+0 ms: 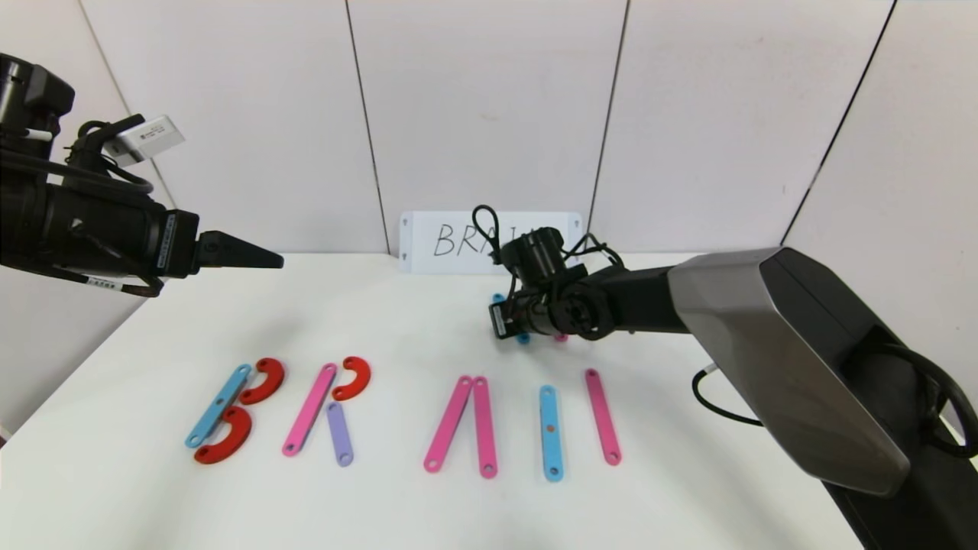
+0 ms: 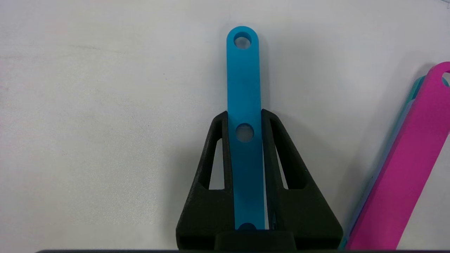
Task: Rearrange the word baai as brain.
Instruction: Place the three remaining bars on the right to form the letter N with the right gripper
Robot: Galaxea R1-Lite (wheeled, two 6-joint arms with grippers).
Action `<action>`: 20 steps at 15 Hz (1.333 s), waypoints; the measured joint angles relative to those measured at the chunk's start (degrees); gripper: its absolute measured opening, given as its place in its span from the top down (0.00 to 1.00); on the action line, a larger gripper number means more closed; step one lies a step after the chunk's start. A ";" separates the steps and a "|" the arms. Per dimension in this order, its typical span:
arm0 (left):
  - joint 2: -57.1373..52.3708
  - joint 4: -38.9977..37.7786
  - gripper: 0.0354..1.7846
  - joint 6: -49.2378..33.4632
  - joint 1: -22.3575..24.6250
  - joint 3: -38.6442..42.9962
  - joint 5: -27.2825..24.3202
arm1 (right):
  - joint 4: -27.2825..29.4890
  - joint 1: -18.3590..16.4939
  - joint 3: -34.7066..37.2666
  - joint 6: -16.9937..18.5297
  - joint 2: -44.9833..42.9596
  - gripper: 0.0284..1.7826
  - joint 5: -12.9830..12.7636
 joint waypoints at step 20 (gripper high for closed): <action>-0.12 0.00 0.03 -0.01 -0.26 0.13 -0.02 | -5.17 -11.82 51.85 -12.75 -38.89 0.86 24.36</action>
